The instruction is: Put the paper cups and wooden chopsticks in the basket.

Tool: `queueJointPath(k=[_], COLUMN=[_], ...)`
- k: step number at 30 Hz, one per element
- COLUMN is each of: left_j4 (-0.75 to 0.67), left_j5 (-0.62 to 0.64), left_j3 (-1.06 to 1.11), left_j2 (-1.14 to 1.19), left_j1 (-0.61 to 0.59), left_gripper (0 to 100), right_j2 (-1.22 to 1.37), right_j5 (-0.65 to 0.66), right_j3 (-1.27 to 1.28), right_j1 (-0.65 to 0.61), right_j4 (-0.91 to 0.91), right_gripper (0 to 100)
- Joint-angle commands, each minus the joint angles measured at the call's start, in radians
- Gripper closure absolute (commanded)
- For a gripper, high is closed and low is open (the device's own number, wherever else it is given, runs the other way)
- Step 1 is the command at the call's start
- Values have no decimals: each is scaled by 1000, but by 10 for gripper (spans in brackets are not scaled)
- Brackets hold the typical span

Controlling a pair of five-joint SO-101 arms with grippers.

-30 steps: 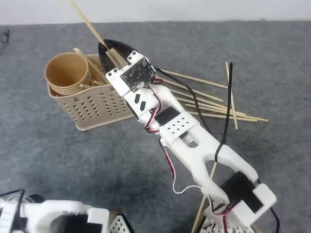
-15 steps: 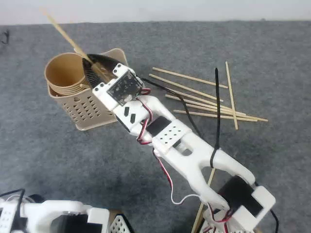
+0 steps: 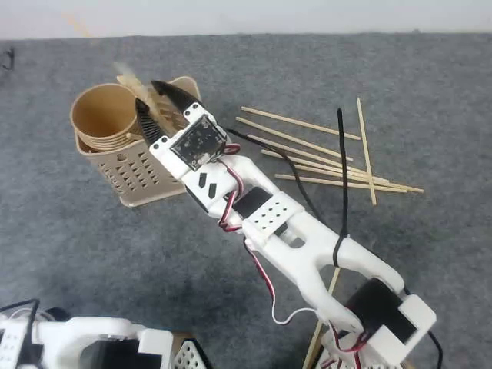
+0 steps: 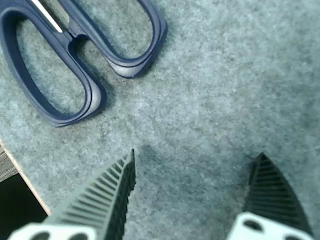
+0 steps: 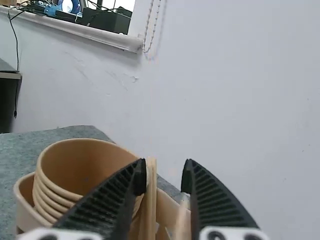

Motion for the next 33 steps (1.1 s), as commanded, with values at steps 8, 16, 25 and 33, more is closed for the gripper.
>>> queueJointPath(k=[8,16,25,33], left_j4=[-18,-18,-18,-18], left_j5=[-9,-9,-9,-12], left_j3=[-2,-2,-2,8], left_j2=[-18,-18,-18,-25], left_j1=[9,9,9,9], left_gripper=[655,655,655,655], right_j2=[-42,-249,-705,-693], right_j5=[12,8,12,-32], right_j3=[-8,-15,-15,6], right_j1=[1,153,217,170], right_j4=[-19,255,989,1319], right_gripper=[884,879,883,883])
